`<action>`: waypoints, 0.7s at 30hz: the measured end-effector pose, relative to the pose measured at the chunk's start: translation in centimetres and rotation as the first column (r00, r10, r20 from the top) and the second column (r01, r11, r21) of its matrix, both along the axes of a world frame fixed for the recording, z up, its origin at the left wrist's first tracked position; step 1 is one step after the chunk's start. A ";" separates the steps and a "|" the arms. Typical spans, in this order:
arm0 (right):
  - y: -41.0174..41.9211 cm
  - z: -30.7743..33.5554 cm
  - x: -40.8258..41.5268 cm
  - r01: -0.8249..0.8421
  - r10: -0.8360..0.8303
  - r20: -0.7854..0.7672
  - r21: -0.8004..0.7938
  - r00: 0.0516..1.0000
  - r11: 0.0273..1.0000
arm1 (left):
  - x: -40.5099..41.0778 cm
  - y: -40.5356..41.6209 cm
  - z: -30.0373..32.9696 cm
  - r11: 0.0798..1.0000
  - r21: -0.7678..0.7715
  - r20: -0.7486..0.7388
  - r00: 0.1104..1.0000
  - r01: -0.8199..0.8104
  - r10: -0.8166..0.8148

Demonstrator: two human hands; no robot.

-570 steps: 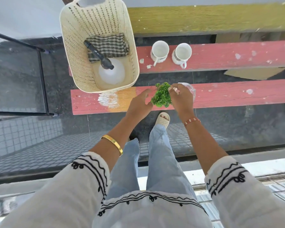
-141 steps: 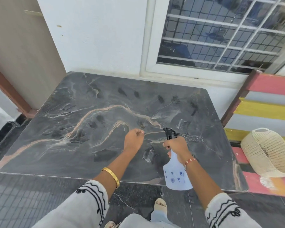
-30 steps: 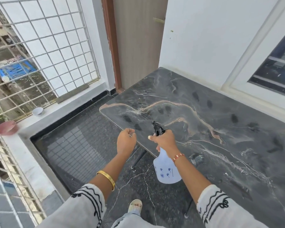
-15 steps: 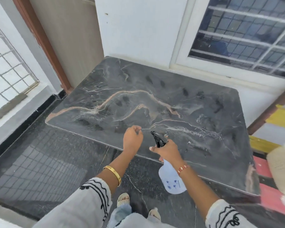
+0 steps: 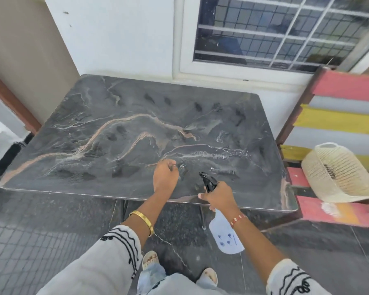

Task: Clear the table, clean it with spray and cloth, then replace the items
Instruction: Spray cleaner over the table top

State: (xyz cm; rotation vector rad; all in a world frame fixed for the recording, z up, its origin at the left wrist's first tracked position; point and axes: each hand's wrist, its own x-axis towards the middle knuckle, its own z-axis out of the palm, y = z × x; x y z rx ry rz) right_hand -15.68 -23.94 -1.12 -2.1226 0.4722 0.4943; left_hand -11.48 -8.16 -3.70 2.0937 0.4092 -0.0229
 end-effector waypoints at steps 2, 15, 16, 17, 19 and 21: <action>-0.6 -0.1 -0.1 0.028 -0.028 0.015 0.009 0.999 1.000 | 0.2 -0.6 0.0 1.000 -0.003 -0.015 1.000 -0.001 0.001; -8.7 0.0 -1.0 0.260 -0.260 0.002 0.010 0.966 0.966 | -0.5 -7.8 -0.4 0.984 0.018 -0.040 0.984 0.176 -0.175; -9.2 -0.1 -1.2 0.281 -0.281 0.017 0.004 0.959 0.960 | -0.6 -8.4 -0.5 0.981 0.018 -0.043 0.981 0.191 -0.190; -9.7 -0.1 -1.4 0.296 -0.295 0.030 -0.012 0.955 0.955 | -0.6 -9.1 -0.6 0.978 0.019 -0.046 0.978 0.206 -0.205; -11.1 -0.2 -1.9 0.326 -0.324 0.051 -0.033 0.945 0.945 | -0.7 -10.7 -0.6 0.970 0.023 -0.052 0.969 0.241 -0.240; -12.5 -0.3 -2.3 0.335 -0.333 0.046 -0.047 0.942 0.941 | -0.8 -12.1 -0.7 0.964 0.020 -0.048 0.963 0.267 -0.265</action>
